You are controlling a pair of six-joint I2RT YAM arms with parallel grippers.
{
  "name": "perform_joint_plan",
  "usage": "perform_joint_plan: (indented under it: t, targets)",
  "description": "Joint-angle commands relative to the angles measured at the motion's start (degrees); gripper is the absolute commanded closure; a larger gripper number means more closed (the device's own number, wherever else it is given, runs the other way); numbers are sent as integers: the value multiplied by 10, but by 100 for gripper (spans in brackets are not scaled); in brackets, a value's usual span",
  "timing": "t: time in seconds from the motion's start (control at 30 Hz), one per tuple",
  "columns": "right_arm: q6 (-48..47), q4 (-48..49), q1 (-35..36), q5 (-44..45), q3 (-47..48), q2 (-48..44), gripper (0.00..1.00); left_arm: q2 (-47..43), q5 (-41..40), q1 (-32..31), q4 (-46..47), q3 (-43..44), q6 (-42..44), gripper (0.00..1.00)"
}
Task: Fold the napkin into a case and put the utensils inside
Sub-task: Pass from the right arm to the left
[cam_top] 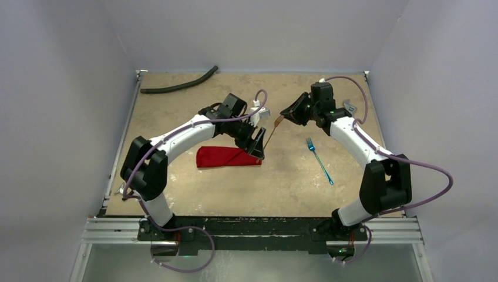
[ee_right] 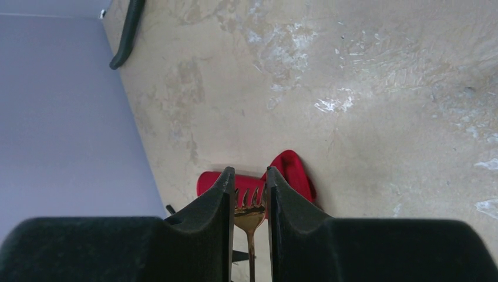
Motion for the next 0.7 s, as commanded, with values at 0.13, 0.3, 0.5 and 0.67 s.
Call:
perform_joint_plan:
  t: [0.13, 0.3, 0.5, 0.67]
  targets:
    - [37, 38, 7, -6, 17, -17, 94, 2, 42, -10, 37, -5, -25, 60]
    - [24, 45, 8, -11, 6, -22, 86, 15, 34, -8, 3, 19, -3, 100]
    - [-123, 90, -8, -119, -28, -47, 28, -20, 109, 26, -36, 12, 45, 100]
    - [-217, 188, -32, -322, -117, -102, 1, -28, 156, 60, -126, 25, 143, 100]
